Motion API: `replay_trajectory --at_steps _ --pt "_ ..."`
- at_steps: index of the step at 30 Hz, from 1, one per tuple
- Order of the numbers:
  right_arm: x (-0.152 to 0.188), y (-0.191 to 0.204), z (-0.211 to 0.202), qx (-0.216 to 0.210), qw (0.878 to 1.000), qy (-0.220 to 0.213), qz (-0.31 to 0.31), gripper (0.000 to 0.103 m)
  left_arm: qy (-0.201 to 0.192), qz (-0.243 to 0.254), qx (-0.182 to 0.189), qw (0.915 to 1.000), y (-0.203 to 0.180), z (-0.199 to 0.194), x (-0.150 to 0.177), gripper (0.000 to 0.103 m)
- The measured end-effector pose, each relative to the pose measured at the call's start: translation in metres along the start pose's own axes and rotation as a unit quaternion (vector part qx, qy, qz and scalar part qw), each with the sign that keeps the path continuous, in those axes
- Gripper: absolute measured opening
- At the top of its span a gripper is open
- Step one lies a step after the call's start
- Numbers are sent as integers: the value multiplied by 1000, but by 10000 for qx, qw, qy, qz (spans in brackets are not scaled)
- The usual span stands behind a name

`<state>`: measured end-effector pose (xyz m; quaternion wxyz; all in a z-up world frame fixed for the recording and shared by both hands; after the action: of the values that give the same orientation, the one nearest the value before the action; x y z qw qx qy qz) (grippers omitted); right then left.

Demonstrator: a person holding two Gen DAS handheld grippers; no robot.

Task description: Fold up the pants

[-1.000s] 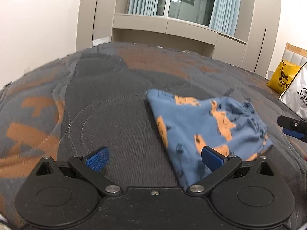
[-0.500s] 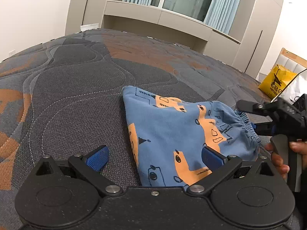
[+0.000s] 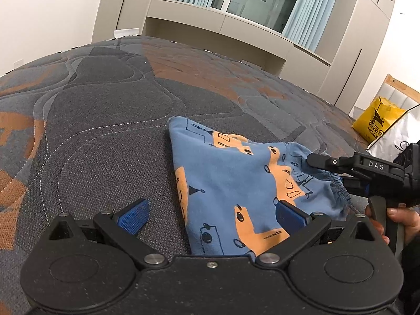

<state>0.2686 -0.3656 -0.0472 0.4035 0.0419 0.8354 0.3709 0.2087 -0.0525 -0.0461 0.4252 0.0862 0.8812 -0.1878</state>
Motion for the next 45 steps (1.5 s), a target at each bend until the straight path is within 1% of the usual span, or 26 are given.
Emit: replay_trajectory --at_steps 1,3,4,5,6,8,9,11,12,13,14,15,20,21,23,24,25,26,32,36,38,42,45 --pt "0 -1 0 10 10000 -10 13 59 0 -4 -3 10000 0 0 0 102" --pt "0 -1 -1 28 10000 -14 40 52 20 -12 24 10000 0 -1 0 102" --pt "0 -2 -1 44 10000 -7 46 47 22 -27 48 10000 0 -1 0 101" --pt "1 -2 -3 57 10000 -2 48 43 13 -44 79 10000 0 -3 0 96" --pt "1 -2 -3 59 10000 6 51 42 22 -50 109 9999 0 -3 0 93" --pt "1 -2 -3 62 10000 3 41 40 49 -63 142 9999 0 -5 -1 83" --pt "1 -2 -3 63 10000 1 38 40 61 -77 151 9998 0 -5 0 81" --pt "2 -1 -5 76 10000 -8 36 39 72 -105 152 9998 0 -7 0 69" --pt "2 -1 -5 85 10000 -16 30 39 88 -119 149 9998 0 -7 0 65" --pt "2 0 -5 102 9999 -26 13 38 107 -132 150 9997 0 -7 1 58" --pt "3 0 -5 127 9999 -37 -15 38 133 -148 148 9997 0 -6 1 54" --pt "3 2 -5 161 9998 -48 -56 38 137 -152 123 9997 0 -6 2 53" --pt "7 8 -7 282 9993 -101 -205 37 109 -202 34 9997 1 -6 3 41" --pt "8 9 -7 289 9993 -112 -210 35 87 -219 28 9997 1 -6 3 39" --pt "9 10 -10 301 9991 -168 -248 28 47 -246 10 9997 2 -7 2 32" --pt "10 13 -11 302 9989 -207 -295 26 32 -260 7 9997 2 -7 2 29" --pt "11 15 -13 310 9986 -256 -339 25 7 -270 -4 9996 2 -8 2 24" --pt "12 17 -15 331 9982 -313 -388 24 -8 -270 -4 9996 3 -9 1 22" --pt "23 33 -31 376 9948 -770 -546 21 -39 -213 99 9997 6 -10 -4 18" --pt "27 46 -36 495 9914 -1018 -661 20 -25 11 230 9997 8 -9 -17 16" --pt "25 52 -35 475 9904 -1123 -655 19 -93 122 260 9995 9 -10 -25 16" --pt "20 67 -25 390 9897 -1214 -655 19 -370 277 112 9989 24 -15 -48 16" --pt "11 85 -7 295 9894 -1233 -715 19 -544 279 -38 9981 43 -18 -64 15"
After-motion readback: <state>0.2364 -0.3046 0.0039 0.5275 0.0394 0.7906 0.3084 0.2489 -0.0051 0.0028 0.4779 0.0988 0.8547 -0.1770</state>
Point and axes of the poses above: each gripper's, at about its wrist camera, not at the fingertips, and z roughly the way its jaws point, y to its left, x to its underside, the point moved 4 cm from there along z, roughly the way its jaws point, and after that the axes turned 4 degrees about z, right-handed, at the moved point
